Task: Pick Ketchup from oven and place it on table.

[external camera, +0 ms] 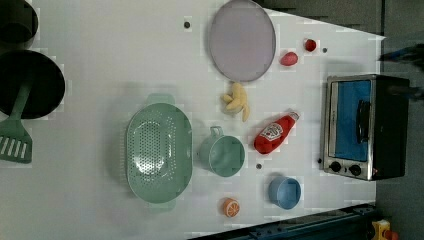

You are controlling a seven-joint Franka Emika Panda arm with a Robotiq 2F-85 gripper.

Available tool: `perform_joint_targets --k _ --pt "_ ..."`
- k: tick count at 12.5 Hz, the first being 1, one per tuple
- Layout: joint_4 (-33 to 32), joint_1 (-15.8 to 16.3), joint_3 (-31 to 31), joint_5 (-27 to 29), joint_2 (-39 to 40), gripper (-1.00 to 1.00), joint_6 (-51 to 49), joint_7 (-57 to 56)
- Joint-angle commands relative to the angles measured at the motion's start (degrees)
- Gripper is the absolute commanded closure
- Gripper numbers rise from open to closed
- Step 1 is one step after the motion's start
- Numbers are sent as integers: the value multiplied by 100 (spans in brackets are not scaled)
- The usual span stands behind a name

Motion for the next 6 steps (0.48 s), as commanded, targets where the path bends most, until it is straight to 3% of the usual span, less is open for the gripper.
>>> perform_joint_targets --k 1,6 --pt "324 23 90 106 67 -100 -787 66" --pt "1205 8 68 -139 70 -100 -2028 66"
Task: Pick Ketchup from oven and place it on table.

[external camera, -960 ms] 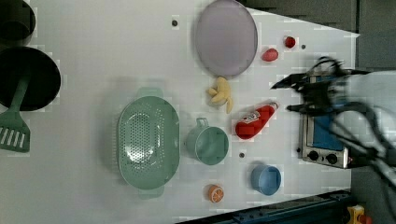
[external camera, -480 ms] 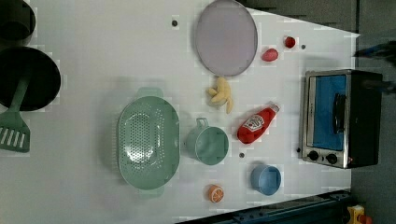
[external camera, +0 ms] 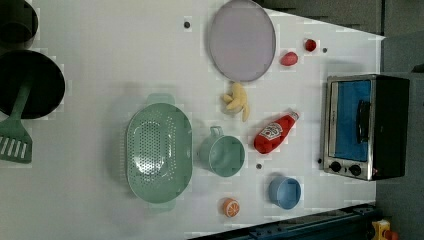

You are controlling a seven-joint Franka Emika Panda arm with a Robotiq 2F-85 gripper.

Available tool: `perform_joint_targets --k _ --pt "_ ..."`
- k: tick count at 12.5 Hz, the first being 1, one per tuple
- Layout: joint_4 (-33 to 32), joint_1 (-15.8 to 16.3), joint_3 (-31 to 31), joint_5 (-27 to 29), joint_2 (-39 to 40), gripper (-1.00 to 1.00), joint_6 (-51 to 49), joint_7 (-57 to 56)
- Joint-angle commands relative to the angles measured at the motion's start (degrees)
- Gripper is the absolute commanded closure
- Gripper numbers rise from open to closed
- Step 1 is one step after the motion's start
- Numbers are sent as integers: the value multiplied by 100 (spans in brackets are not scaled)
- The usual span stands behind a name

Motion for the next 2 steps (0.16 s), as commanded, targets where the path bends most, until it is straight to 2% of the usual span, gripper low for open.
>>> perform_joint_targets --k 1,2 --pt "251 -88 48 -307 124 -100 -614 58" --pt "288 -79 70 -308 125 -100 -742 57"
